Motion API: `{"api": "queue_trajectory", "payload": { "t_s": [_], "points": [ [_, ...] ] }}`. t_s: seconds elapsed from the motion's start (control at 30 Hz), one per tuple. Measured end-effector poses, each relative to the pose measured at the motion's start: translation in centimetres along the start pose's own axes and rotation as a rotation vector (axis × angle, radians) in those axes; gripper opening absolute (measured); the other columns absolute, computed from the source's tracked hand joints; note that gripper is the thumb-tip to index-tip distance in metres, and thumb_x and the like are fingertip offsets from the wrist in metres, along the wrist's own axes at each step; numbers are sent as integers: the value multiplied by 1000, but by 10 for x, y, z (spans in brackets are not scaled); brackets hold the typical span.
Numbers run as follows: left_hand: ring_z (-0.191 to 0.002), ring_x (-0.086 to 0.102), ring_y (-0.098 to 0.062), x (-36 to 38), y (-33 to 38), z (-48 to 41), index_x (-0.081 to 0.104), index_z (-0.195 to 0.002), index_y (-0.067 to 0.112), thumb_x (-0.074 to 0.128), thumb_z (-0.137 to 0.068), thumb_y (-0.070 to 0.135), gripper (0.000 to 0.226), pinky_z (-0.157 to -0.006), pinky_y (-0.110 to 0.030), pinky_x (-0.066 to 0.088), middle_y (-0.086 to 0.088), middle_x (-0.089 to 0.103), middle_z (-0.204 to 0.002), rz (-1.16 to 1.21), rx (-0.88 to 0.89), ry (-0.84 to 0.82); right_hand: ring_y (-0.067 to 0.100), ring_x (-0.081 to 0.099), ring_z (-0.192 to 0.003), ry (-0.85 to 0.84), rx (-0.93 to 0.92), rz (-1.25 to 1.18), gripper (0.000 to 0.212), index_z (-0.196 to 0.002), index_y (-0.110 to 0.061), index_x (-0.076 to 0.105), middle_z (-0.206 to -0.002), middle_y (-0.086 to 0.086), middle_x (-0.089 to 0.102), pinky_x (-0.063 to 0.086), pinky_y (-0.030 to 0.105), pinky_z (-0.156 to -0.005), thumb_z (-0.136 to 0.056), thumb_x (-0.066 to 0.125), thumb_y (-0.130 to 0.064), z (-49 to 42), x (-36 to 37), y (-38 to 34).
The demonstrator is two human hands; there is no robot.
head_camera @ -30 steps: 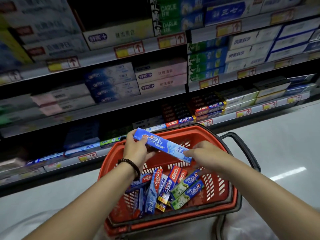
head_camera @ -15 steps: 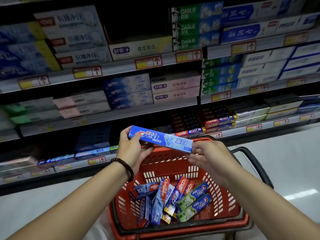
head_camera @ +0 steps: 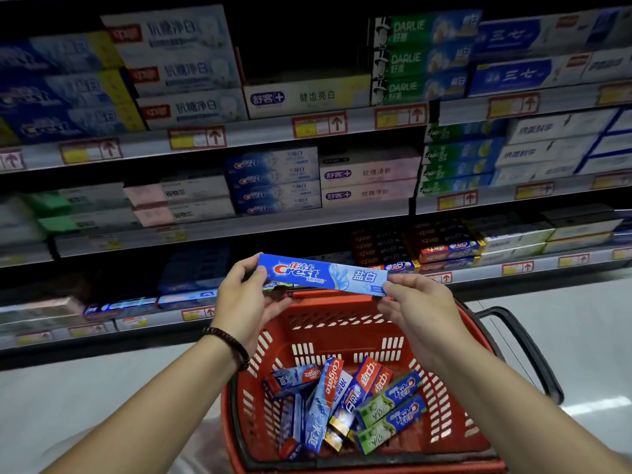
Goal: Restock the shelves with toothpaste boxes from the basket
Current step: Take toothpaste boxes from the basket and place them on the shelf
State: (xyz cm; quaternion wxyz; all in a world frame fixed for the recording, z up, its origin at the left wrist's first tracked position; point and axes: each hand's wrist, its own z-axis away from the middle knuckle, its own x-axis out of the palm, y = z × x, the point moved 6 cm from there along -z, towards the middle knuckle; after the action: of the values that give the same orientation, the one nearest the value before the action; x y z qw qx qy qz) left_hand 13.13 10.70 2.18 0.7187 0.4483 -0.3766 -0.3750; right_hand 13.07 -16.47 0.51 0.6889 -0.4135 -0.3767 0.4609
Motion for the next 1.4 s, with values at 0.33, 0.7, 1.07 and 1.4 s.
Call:
{"api": "queue_trajectory", "payload": {
  "t_s": [0.33, 0.7, 1.07, 1.4],
  "points": [
    [-80, 76, -2, -26, 26, 2, 67, -125, 25, 50, -110, 23, 23, -69, -31, 64, -3, 71, -117, -137, 147, 34, 26, 78, -99, 26, -67, -95, 4, -104, -10, 71, -105, 16, 79, 61, 33, -84, -101, 70, -8, -3, 22, -6],
    [-96, 74, -14, -53, 46, -3, 65, -121, 27, 57, -107, 25, 16, -66, -30, 60, 4, 72, -111, -256, 232, 105, 23, 79, -97, -24, -116, -76, 7, -103, -9, 78, -102, 9, 81, 61, 35, -84, -98, 74, -9, -4, 47, -2],
    [-92, 74, -13, -70, 46, -7, 60, -121, 30, 65, -102, 19, 22, -64, -27, 59, 9, 71, -110, -337, 204, 99, 23, 78, -102, -91, -155, -4, 11, -107, -9, 78, -106, 8, 81, 62, 37, -89, -99, 71, -5, -1, 69, -2],
    [-101, 71, -14, -89, 66, 2, 61, -119, 33, 67, -100, 15, 27, -84, -43, 63, 10, 70, -114, -441, 308, 104, 24, 80, -94, -107, -224, 24, 9, -100, -5, 77, -99, 12, 80, 63, 36, -88, -98, 71, 1, 13, 92, -15]
  ]
}}
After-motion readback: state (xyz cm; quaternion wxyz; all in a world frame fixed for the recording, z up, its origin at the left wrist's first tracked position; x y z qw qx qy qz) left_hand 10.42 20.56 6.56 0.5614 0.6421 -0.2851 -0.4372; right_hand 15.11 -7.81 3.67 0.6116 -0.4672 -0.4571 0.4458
